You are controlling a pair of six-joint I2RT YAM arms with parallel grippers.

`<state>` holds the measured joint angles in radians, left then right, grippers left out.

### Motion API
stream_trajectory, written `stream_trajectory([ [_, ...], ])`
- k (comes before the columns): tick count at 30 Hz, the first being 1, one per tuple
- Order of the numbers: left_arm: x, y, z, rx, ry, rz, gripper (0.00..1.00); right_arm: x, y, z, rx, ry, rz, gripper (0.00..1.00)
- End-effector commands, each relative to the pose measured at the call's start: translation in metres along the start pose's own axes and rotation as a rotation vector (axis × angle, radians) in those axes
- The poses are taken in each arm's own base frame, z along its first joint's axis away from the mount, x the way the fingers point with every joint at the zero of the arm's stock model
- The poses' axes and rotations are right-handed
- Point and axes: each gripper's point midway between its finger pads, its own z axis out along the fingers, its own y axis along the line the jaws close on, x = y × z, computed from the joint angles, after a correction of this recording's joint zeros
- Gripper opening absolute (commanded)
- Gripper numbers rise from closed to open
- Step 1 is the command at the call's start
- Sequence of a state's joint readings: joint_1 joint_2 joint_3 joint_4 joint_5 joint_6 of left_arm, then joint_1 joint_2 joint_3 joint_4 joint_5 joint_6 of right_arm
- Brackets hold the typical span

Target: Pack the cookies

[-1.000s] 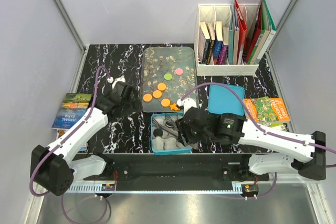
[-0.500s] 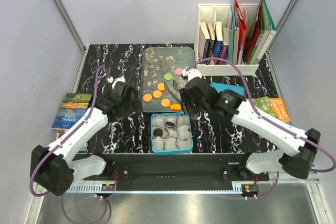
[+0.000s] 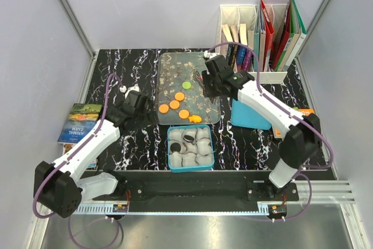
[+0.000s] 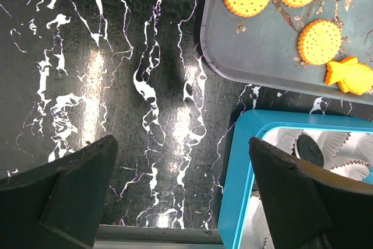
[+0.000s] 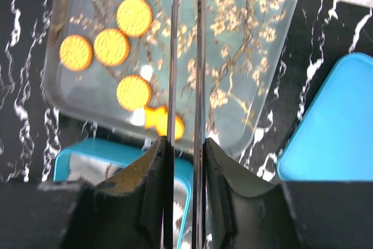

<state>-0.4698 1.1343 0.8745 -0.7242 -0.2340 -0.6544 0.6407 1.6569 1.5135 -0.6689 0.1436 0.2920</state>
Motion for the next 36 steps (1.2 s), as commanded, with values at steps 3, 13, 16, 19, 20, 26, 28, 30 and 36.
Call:
stream_trajectory([
  [3,-0.004,-0.011,-0.004,0.047,-0.004,0.008,0.99,-0.035,0.007,0.033,-0.061,-0.037,0.006,0.36],
  [13,-0.003,-0.010,-0.001,0.039,0.002,0.012,0.99,-0.032,0.021,0.055,-0.119,-0.021,0.022,0.48],
  [16,-0.003,-0.009,-0.001,0.036,0.002,0.009,0.99,-0.031,0.020,0.058,-0.118,-0.016,0.020,0.50],
  [19,-0.003,-0.010,0.000,0.035,0.004,0.011,0.99,-0.026,0.026,0.060,-0.151,0.000,0.023,0.51],
  [20,-0.003,-0.010,0.000,0.035,0.004,0.010,0.99,-0.025,0.027,0.061,-0.154,0.003,0.028,0.51],
  [26,-0.002,-0.009,0.001,0.031,0.007,0.012,0.99,-0.012,0.028,0.074,-0.160,0.036,0.032,0.51],
  [28,-0.003,-0.009,0.001,0.031,0.005,0.012,0.99,-0.008,0.025,0.078,-0.149,0.045,0.030,0.50],
  [30,-0.003,-0.009,0.001,0.029,0.006,0.011,0.99,-0.006,0.023,0.081,-0.138,0.048,0.028,0.50],
  [36,-0.003,-0.010,0.001,0.032,0.006,0.013,0.99,0.002,0.016,0.089,-0.104,0.062,0.022,0.49],
])
